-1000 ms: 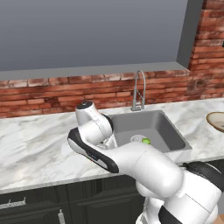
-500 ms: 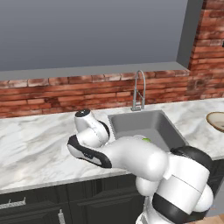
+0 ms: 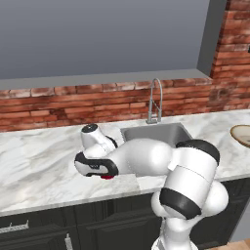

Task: Clear the mugs and bowl far away from the sink.

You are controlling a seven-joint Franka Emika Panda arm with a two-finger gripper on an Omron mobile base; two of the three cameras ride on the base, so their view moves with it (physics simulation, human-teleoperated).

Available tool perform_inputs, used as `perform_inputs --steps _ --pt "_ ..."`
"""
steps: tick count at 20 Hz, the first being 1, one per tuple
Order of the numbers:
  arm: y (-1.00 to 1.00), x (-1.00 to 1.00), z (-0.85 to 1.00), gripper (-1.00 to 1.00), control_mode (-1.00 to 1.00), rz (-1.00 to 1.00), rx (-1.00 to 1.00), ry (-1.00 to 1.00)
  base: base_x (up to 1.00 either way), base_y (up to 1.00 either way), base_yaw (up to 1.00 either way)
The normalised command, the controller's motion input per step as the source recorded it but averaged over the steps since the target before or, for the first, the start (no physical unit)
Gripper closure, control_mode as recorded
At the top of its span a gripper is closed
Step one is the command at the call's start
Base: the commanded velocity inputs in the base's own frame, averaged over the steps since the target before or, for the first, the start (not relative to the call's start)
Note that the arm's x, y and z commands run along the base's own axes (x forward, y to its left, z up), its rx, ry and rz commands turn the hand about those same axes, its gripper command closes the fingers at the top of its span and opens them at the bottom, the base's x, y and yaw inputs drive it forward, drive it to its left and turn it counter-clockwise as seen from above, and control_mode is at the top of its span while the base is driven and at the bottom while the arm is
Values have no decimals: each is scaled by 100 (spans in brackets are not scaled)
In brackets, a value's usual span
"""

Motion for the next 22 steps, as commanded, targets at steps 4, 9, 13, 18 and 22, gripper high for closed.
perform_inputs --steps 4,9,13,18,22 --pt "32 26 -21 -100 -100 0 0 0 0 0 0" --pt "4 6 -12 -100 -100 0 0 0 0 0 0" --pt "-16 0 -7 -100 -100 0 0 0 0 0 0" --pt "-32 0 -10 -100 -100 -1 0 0 0 0 0" --pt "-29 0 -10 100 -100 -3 0 0 0 0 0"
